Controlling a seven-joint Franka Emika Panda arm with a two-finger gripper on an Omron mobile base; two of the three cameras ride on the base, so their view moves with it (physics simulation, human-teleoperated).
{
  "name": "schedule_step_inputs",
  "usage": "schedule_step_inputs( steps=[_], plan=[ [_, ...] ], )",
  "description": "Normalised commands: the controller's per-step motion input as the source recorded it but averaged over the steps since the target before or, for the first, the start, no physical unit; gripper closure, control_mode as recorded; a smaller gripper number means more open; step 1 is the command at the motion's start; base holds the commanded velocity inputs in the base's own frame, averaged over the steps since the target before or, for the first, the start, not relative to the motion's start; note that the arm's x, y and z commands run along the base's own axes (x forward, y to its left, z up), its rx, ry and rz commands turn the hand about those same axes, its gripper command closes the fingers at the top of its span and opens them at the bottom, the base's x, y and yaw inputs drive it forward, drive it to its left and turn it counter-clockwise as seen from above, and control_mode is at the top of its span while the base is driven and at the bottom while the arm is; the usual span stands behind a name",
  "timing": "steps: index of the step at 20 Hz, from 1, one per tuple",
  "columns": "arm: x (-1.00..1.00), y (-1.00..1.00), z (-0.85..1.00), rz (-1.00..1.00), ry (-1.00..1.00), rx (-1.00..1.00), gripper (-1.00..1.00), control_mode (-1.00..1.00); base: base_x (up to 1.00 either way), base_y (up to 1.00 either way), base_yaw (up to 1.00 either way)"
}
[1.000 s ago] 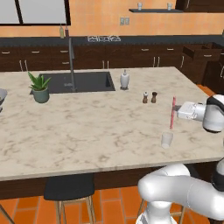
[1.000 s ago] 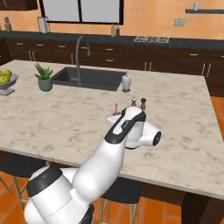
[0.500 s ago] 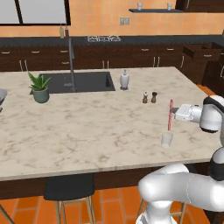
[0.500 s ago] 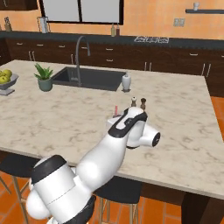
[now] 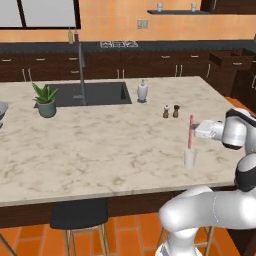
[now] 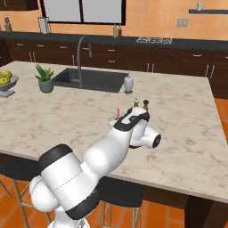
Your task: Take a straw from the drawer in front and place it inside the glass cup on the dining counter.
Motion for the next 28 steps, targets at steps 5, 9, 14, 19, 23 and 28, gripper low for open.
schedule_step_inputs(
  steps=[5,9,14,19,23,28],
  plan=[
    [0.15,-0.04,-0.25,0.0,0.0,0.0,1.0,-1.0,0.0,0.0,0.0],
    [-0.55,-0.05,0.03,0.0,-0.03,0.01,1.0,-1.0,0.0,0.0,0.0],
    [-0.69,0.01,0.22,0.0,-0.03,0.05,1.0,-1.0,0.0,0.0,0.0],
    [-0.02,0.12,0.04,0.0,0.0,0.0,1.0,-1.0,0.0,0.0,0.0],
    [0.15,0.24,-0.01,0.0,0.0,0.0,1.0,-1.0,0.0,0.0,0.0],
    [-0.01,0.01,-0.13,0.0,-0.01,0.0,1.0,-1.0,0.0,0.0,0.0]
  ],
)
